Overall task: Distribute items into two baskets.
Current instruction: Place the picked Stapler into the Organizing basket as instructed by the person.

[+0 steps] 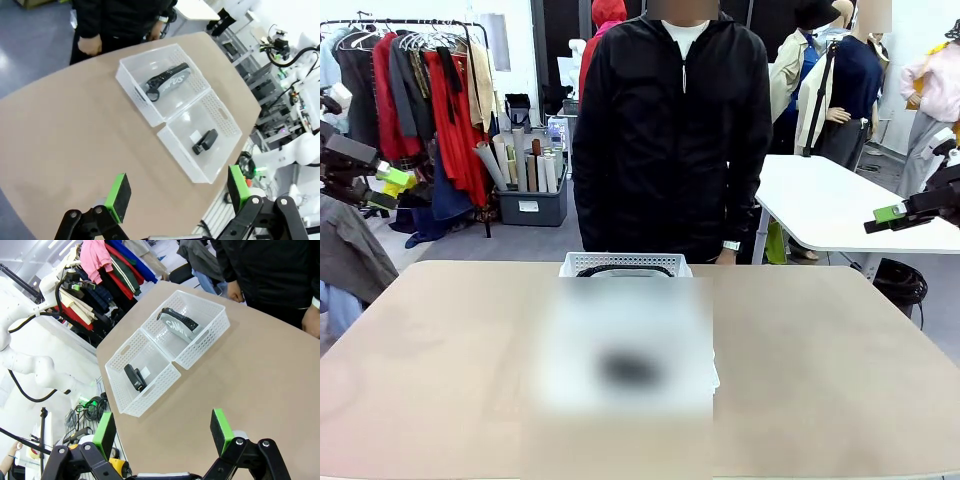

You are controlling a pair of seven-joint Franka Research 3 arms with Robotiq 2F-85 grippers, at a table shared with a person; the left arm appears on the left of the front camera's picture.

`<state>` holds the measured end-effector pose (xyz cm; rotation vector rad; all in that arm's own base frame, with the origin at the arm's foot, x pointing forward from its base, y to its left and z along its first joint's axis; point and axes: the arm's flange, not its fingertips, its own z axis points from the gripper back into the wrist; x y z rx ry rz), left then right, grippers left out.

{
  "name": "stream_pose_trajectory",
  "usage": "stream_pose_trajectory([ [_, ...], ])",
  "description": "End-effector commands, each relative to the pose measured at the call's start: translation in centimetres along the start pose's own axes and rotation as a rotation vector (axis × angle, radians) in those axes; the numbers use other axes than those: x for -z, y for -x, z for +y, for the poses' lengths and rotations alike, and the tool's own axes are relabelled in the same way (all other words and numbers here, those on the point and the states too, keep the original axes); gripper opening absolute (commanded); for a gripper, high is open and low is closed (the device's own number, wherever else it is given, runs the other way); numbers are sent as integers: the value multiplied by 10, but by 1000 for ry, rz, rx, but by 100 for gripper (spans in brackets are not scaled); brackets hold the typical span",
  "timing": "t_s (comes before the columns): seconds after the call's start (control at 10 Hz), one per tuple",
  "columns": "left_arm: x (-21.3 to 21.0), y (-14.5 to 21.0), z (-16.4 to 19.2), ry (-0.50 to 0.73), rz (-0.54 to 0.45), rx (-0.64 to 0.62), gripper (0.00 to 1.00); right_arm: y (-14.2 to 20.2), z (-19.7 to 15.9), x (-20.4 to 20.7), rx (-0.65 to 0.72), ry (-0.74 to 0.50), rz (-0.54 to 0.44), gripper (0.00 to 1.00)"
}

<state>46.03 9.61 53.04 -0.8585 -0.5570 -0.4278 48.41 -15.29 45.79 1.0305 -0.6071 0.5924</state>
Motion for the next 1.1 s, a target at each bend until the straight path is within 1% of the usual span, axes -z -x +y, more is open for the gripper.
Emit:
stream_pose_trajectory([
  [0.0, -8, 8, 3, -38, -20, 60, 100, -1, 4, 1, -1, 8, -4, 100],
  [0.1, -8, 8, 5, -28, -31, 78, 100, -1, 4, 1, -1, 8, -4, 100],
  [0.2, -6, 7, 5, 13, -33, 86, 100, -1, 4, 1, -1, 8, -4, 100],
  [0.3, -10, 3, 6, -28, -16, 48, 100, -1, 4, 1, -1, 8, -4, 100],
  [1.0, -10, 3, 6, -28, -16, 48, 100, -1, 4, 1, -1, 8, -4, 100],
])
